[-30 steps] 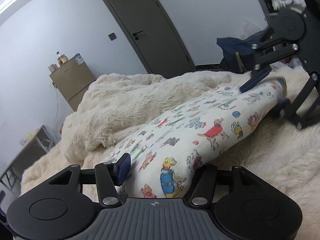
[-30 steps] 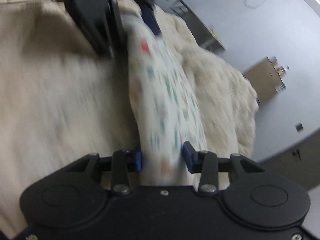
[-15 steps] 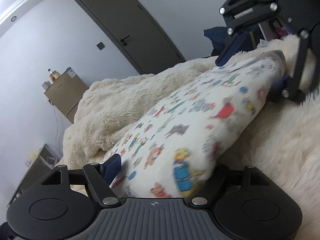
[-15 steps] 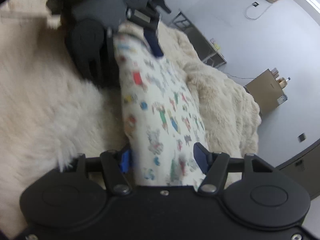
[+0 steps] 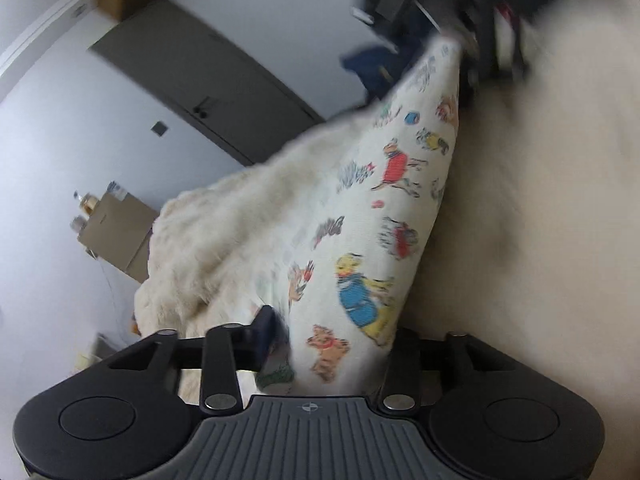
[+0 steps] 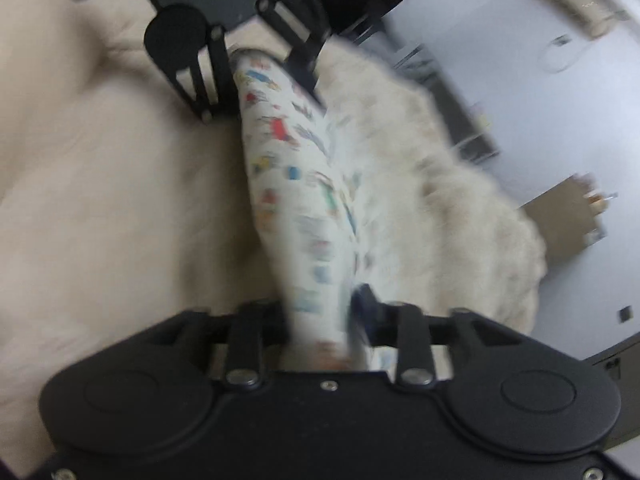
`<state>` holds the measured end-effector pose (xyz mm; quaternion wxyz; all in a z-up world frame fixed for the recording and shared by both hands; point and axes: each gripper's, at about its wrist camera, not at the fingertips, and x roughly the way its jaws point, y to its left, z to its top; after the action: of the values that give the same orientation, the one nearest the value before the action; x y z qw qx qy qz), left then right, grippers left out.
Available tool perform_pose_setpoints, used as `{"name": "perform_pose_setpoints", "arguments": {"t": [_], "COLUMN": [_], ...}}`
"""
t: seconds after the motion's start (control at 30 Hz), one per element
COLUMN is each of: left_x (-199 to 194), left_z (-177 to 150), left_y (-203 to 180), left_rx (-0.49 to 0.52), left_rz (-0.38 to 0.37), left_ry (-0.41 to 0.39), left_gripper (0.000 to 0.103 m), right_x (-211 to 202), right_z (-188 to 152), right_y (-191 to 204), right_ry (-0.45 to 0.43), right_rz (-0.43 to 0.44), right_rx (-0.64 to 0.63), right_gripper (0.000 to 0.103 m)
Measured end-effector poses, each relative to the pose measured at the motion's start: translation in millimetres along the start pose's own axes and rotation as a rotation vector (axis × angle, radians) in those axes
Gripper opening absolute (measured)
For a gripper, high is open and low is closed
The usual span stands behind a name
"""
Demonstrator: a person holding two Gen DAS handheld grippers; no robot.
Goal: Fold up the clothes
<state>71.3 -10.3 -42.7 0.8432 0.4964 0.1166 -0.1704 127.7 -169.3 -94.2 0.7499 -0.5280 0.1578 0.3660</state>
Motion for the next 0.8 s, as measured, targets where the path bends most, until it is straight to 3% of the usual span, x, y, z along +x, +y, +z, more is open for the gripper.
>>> {"name": "perform_pose_setpoints", "arguments": {"t": [0.03,0.1,0.13,0.17,0.2,0.27,0.3,0.33,0.43,0.53,0.8], "left_x": [-2,-4,-5,-6,-6,-6,-4,-2,11,24,28], "left_z": [-4,-5,-5,-4,-2,2,8,11,22,30,27], "left_y": [-15,-16,-12,-10,-6,0,2,4,6,3,0], "left_rx": [0.008,-0.008,-0.022,-0.035,-0.072,-0.142,-0.205,-0.245,-0.32,-0.318,-0.359], "left_rz": [0.069,0.091,0.107,0.118,0.12,0.116,0.107,0.092,0.039,0.002,-0.025], "left_ry": [-0.007,-0.001,-0.008,-0.016,-0.043,-0.084,-0.098,-0.104,-0.085,-0.04,-0.005], "left_gripper": [0.039,0.042,0.051,0.053,0.054,0.065,0.075,0.077,0.077,0.066,0.062], "right_x": [3,3,1,-1,-3,-5,-4,-2,6,12,2], "right_z": [-5,-8,-9,-9,-6,0,5,8,15,17,4], "right_y": [10,13,13,14,16,19,19,20,22,24,24], "right_ry": [0.001,-0.011,-0.019,-0.03,-0.038,-0.061,-0.082,-0.092,-0.111,-0.09,-0.037], "right_rz": [-0.023,-0.069,-0.098,-0.131,-0.154,-0.174,-0.183,-0.182,-0.174,-0.128,-0.121], "right_rx": [-0.009,0.012,0.016,0.008,-0.003,-0.001,0.018,0.03,0.035,0.077,0.169], "right_gripper": [0.047,0.054,0.059,0.064,0.065,0.065,0.065,0.065,0.063,0.04,0.034]}}
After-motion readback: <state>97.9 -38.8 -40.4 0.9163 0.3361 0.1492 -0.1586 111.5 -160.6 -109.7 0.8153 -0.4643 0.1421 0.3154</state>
